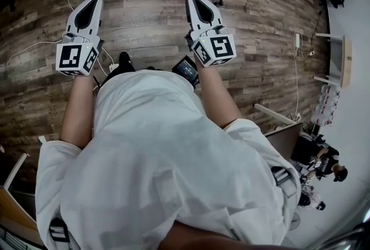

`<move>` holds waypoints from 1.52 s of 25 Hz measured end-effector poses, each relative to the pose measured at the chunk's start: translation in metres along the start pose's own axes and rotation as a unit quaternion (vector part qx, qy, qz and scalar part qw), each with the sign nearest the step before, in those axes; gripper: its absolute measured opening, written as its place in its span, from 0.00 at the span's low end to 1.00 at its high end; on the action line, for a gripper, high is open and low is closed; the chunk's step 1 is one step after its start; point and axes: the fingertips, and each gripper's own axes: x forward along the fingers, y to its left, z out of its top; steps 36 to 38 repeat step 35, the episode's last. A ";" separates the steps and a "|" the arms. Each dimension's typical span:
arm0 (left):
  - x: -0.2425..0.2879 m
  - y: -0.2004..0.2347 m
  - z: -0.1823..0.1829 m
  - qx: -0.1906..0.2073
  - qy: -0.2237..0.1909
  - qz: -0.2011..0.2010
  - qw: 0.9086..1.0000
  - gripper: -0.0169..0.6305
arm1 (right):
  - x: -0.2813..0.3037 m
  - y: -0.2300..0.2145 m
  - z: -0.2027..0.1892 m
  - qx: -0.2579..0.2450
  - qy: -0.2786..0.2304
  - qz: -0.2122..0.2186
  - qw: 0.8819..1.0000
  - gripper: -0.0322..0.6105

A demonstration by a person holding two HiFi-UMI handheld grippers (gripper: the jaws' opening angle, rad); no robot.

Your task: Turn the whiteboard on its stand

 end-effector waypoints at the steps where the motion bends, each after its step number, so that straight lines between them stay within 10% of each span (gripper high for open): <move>1: 0.002 -0.012 -0.002 0.001 0.002 -0.004 1.000 0.05 | -0.010 -0.004 0.001 -0.003 -0.002 -0.001 1.000 0.05; 12: 0.009 -0.133 -0.023 -0.006 0.015 -0.025 1.000 0.04 | -0.132 -0.070 -0.026 0.014 0.003 -0.042 0.999 0.05; 38: -0.014 -0.163 -0.018 0.007 0.018 -0.021 1.000 0.04 | -0.148 -0.068 -0.044 0.035 -0.002 -0.017 0.999 0.05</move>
